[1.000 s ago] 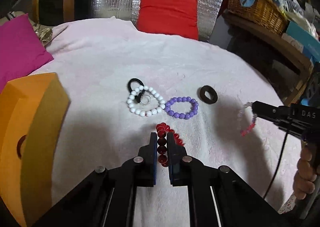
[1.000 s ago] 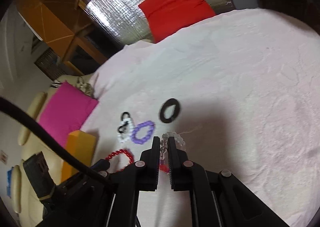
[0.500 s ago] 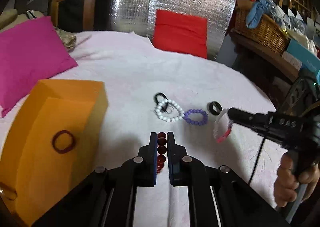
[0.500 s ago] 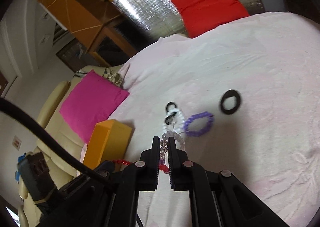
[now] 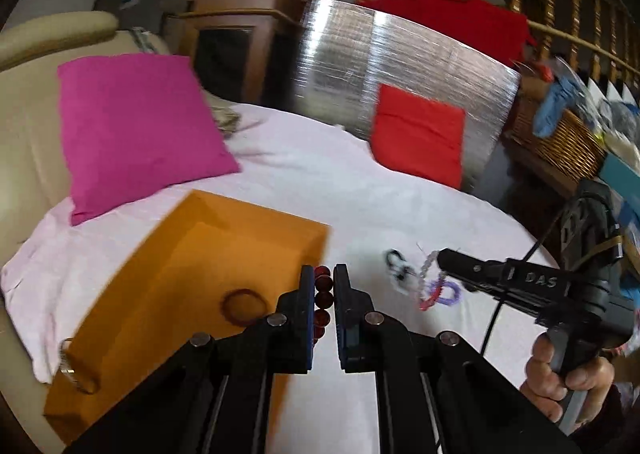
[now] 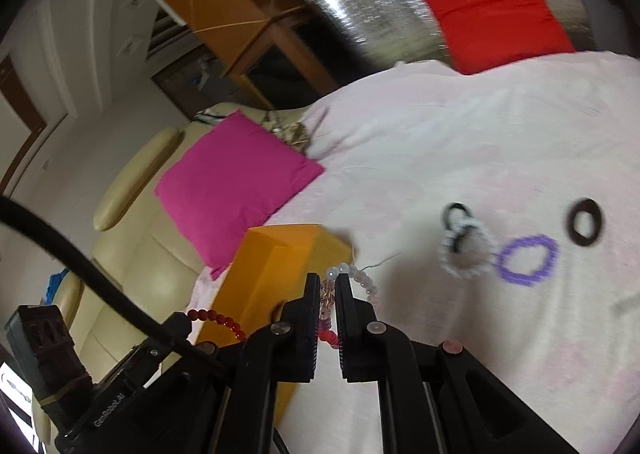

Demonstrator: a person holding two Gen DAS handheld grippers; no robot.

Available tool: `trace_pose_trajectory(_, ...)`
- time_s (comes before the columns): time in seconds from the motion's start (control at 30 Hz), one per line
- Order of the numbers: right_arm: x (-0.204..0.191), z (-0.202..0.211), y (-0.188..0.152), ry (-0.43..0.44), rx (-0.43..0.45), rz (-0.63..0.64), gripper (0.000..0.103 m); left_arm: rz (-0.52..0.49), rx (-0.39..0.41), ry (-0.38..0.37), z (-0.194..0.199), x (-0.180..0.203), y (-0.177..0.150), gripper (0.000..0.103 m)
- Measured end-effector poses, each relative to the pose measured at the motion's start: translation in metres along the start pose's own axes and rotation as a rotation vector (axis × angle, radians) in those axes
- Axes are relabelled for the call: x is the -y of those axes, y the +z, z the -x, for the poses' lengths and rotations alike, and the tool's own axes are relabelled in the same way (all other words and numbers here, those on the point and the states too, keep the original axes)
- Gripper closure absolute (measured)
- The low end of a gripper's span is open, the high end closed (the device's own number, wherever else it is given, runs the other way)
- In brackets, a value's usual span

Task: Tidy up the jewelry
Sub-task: 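Carry the red bracelet into the orange box with the left gripper while the right drops the pink one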

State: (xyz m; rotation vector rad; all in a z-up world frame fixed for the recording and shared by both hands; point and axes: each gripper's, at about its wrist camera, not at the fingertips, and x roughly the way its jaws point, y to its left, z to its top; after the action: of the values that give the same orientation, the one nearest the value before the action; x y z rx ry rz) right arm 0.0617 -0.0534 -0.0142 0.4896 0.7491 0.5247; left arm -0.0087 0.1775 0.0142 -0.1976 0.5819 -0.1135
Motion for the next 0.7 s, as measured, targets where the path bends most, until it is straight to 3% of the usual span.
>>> trace_pose_trajectory(0.3, -0.06, -0.051, 0.001, 0.061, -0.057, 0.1, 0.094, 0.064, -0.069, 0.179, -0.017, -0.052, -0.006, 0.094)
trace_pose_trajectory(0.47, -0.067, -0.076, -0.008, 0.095, -0.082, 0.086, 0.094, 0.053, -0.131, 0.232, -0.03, -0.059, -0.015, 0.094)
trace_pose_trajectory(0.7, -0.063, -0.103, -0.008, 0.065, -0.095, 0.08, 0.094, 0.054, -0.221, 0.255, -0.045, -0.064, -0.027, 0.094)
